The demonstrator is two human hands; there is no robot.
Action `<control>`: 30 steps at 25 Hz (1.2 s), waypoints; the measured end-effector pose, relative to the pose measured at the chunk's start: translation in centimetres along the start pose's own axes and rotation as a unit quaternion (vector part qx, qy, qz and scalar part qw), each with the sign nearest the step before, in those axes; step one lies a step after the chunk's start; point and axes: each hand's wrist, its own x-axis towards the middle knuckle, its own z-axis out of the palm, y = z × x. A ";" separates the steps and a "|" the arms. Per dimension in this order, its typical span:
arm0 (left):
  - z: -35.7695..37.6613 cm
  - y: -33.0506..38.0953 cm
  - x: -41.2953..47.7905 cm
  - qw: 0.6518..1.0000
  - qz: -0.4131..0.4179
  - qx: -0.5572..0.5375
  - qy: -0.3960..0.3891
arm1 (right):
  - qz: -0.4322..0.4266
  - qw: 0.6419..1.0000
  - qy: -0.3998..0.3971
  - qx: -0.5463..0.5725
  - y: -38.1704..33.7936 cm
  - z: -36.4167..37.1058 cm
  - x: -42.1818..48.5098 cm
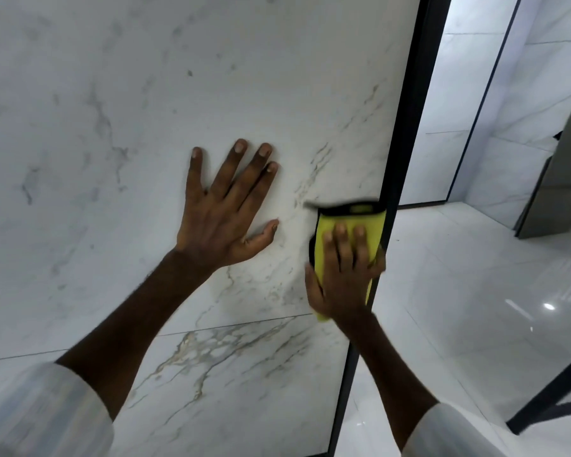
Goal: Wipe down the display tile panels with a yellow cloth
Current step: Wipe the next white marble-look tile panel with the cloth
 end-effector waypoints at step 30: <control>-4.1 -9.4 5.2 0.997 -0.055 -0.024 0.043 | 0.003 0.999 0.019 -0.044 -5.1 -1.5 17.0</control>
